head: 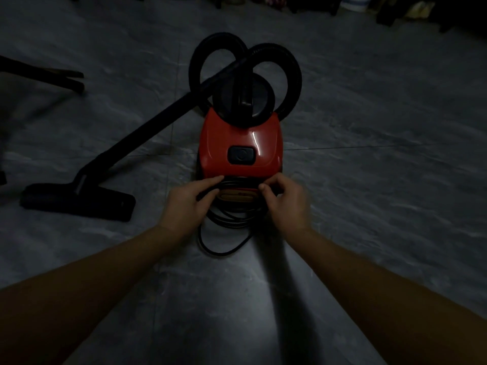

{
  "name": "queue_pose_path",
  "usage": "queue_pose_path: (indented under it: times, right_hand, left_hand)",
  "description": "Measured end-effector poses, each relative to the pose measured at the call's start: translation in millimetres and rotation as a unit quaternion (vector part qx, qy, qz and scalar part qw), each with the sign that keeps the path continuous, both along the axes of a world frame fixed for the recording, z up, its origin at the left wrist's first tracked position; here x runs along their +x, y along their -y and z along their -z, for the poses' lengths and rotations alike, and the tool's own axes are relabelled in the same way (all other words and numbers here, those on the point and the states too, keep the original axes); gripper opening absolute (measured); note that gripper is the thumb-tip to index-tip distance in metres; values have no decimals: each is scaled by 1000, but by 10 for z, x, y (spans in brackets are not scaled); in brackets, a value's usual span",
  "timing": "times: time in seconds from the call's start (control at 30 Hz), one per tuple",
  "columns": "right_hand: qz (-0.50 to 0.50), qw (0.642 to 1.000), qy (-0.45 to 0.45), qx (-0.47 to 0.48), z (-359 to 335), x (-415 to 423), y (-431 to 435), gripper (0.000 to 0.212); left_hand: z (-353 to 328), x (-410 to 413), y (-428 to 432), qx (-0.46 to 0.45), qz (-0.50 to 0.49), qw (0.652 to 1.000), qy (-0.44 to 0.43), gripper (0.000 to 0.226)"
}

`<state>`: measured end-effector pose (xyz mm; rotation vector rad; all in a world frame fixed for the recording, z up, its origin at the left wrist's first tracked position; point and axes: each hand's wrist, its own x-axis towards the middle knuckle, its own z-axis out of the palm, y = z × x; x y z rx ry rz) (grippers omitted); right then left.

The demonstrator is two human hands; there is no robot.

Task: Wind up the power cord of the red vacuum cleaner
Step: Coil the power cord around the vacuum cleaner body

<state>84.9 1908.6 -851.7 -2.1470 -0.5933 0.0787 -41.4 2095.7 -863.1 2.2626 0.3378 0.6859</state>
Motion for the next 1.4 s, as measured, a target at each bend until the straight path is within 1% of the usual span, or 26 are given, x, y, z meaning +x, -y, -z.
queue_pose_path:
  times: [0.1,0.2,0.4,0.63,0.8,1.0,1.17,1.3,1.4]
  right_hand:
    - [3,1000,14,2,9,-32,2,8]
    - [-3,1000,8,2,41,-46,4,8]
    - [10,1000,5,-7,100,-36,38,9]
    - [18,1000,-7,7,37,27,-10,10]
    - [25,999,-13,15,16,55,-39,9]
    - [25,999,-23,17,42,45,-28,8]
    - [39,998,-36,38,-4,47,-48,7]
    - [12,999,-19,33,-7,11,-10,3]
    - [-3,1000,-5,10,-13,-9,-3,13]
  left_hand:
    - [16,9,-38,-11,3,1000,-6,35]
    - [58,-15,-39,4,4,1000,-19,34]
    - [123,-45,40,-4,13,999,-30,31]
    - [13,36,104,-24,-25,999,-26,27]
    - [-49,97,111,-59,-48,997,-26,25]
    - [-35,93,86,-74,-48,995,-40,23]
    - [-85,161,18,-118,-30,991,-52,20]
    - [-65,150,8,-100,-27,993,-50,19]
    - [-59,125,36,-52,-15,998,-26,23]
